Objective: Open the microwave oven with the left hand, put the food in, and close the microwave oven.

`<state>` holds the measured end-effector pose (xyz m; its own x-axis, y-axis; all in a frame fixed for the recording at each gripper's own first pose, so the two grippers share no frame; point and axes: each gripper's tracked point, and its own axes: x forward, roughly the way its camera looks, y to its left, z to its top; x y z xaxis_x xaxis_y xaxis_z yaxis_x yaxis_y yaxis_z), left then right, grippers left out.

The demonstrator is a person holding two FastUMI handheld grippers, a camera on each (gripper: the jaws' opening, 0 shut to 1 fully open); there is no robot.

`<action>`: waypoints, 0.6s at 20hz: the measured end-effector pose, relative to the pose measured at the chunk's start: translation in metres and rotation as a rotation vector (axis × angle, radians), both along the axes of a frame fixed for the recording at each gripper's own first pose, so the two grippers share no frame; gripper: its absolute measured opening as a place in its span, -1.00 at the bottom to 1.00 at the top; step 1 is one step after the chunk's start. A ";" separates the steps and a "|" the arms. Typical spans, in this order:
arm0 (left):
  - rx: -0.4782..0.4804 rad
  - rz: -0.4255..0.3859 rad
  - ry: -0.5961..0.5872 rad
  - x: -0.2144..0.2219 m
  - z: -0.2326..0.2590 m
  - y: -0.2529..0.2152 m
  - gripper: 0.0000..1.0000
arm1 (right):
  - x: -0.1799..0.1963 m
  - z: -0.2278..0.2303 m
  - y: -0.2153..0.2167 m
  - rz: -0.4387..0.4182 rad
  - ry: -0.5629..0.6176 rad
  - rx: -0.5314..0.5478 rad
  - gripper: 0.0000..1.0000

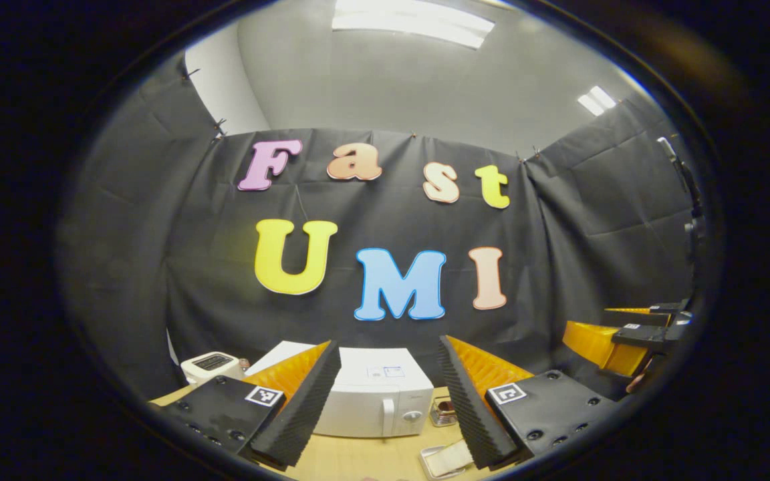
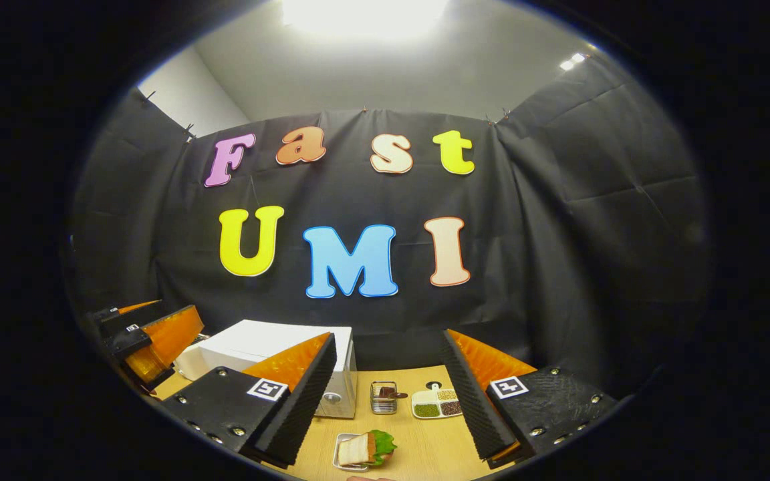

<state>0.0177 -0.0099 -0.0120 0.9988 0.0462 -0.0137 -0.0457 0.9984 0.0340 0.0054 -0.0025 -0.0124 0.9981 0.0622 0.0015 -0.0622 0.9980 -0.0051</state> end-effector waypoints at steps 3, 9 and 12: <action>0.017 -0.016 0.041 0.018 -0.037 -0.007 0.90 | 0.008 -0.004 -0.011 0.011 0.019 0.003 0.89; -0.107 -0.025 0.182 0.075 -0.138 -0.008 0.93 | 0.017 -0.012 -0.048 0.003 0.046 -0.006 0.88; -0.053 0.015 0.261 0.104 -0.186 0.000 0.92 | 0.026 -0.027 -0.069 -0.013 0.082 0.006 0.89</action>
<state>0.1217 -0.0099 -0.1981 0.9603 0.0533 -0.2740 -0.0569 0.9984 -0.0053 0.0311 -0.0713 -0.0393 0.9956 0.0491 -0.0797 -0.0488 0.9988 0.0057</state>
